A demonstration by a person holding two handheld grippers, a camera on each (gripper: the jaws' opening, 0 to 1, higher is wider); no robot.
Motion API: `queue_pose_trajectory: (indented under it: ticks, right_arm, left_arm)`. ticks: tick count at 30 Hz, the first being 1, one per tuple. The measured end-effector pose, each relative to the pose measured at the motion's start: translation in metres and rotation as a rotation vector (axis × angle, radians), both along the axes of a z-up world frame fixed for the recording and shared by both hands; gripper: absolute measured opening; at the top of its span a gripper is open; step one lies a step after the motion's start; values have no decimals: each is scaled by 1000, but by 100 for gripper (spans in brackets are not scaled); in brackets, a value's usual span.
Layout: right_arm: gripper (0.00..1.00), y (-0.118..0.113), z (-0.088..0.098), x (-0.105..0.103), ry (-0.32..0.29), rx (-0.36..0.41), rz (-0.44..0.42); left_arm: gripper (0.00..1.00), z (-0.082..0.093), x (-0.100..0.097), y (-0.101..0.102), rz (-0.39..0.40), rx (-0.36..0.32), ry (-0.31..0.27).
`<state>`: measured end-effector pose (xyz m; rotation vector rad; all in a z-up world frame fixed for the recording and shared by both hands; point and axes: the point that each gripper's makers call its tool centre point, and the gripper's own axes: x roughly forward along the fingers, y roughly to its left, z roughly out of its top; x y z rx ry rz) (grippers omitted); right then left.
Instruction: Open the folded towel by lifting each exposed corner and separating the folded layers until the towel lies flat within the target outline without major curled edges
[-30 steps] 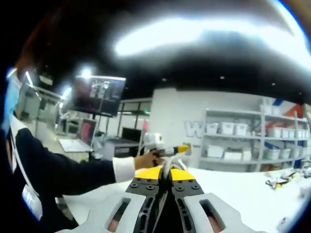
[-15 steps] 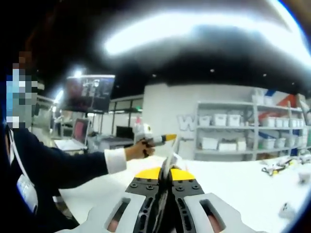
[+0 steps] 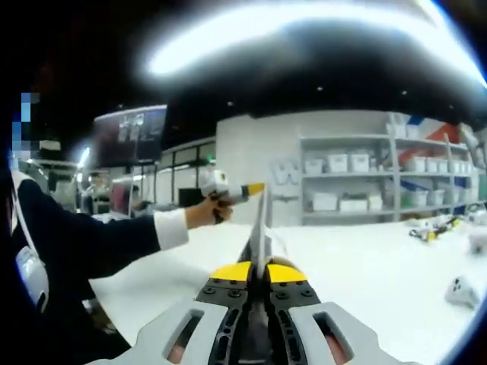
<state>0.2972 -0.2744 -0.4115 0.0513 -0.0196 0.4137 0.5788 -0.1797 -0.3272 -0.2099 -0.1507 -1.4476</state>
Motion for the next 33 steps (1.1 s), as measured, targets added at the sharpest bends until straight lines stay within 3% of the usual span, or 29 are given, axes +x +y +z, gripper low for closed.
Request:
queue_pose_trajectory:
  ticks: [8, 19, 33]
  right_arm:
    - [2, -22, -40, 5, 54, 46, -65]
    - [4, -45, -85, 14, 114, 52, -154]
    - [12, -69, -111, 17, 148, 81, -235]
  left_arm:
    - [1, -16, -15, -11, -13, 39, -4]
    - [1, -27, -26, -14, -48, 75, -29]
    - [1, -32, -35, -27, -77, 102, -55]
